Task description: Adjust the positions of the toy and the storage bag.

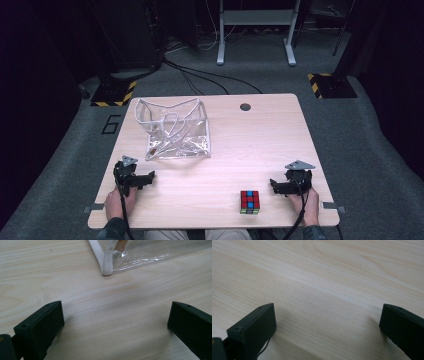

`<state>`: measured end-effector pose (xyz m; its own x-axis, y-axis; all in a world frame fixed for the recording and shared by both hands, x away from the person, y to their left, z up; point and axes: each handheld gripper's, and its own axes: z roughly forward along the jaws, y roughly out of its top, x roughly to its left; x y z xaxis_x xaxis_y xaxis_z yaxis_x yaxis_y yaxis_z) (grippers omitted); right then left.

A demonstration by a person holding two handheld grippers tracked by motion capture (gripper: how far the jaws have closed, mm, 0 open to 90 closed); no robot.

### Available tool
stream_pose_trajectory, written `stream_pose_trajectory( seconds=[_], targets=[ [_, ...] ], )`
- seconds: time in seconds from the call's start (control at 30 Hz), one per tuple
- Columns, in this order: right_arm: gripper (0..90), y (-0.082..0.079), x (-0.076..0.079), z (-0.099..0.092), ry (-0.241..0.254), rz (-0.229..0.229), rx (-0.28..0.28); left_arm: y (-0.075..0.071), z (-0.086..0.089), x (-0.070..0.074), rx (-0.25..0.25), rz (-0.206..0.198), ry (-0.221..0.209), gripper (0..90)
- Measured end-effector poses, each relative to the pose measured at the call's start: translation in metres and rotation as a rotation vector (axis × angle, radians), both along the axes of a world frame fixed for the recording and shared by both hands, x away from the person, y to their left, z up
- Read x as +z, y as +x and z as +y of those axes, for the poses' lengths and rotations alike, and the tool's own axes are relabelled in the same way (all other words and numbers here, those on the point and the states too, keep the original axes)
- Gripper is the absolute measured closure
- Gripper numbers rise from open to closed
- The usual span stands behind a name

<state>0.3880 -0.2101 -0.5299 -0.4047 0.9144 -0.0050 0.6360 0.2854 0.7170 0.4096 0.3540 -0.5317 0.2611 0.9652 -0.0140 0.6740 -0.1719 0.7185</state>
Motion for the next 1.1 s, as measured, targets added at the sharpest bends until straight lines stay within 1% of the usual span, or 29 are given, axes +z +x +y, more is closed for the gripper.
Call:
stream_pose_trajectory(
  seconds=[0.4, 0.67, 0.83, 1.0, 1.07, 1.1],
  targets=[
    [0.6, -0.0001, 0.0001, 0.0, 0.005, 0.001, -0.001, 0.0, 0.0, 0.0, 0.0, 0.0, 0.001, 0.4],
    [0.4, -0.0004, 0.0001, 0.0008, 0.002, 0.0, -0.022, -0.0002, 0.0001, -0.0002, -0.003, -0.003, 0.0, 0.4],
    [0.0, 0.0003, 0.0012, 0.0005, 0.003, 0.016, -0.016, -0.0003, 0.0001, -0.0001, -0.003, -0.003, 0.0, 0.4],
    [0.0, -0.001, 0.0028, 0.0, 0.023, 0.024, -0.024, -0.0006, 0.0001, -0.0001, -0.002, -0.004, 0.002, 0.4],
    [0.0, -0.0021, 0.0038, -0.0003, 0.051, 0.026, -0.03, -0.0007, 0.0001, -0.0001, -0.003, -0.004, 0.002, 0.4],
    [0.0, -0.0026, 0.0042, -0.0001, 0.055, 0.03, -0.029, -0.0008, 0.0001, -0.0001, -0.002, -0.005, 0.002, 0.4]
  ],
)
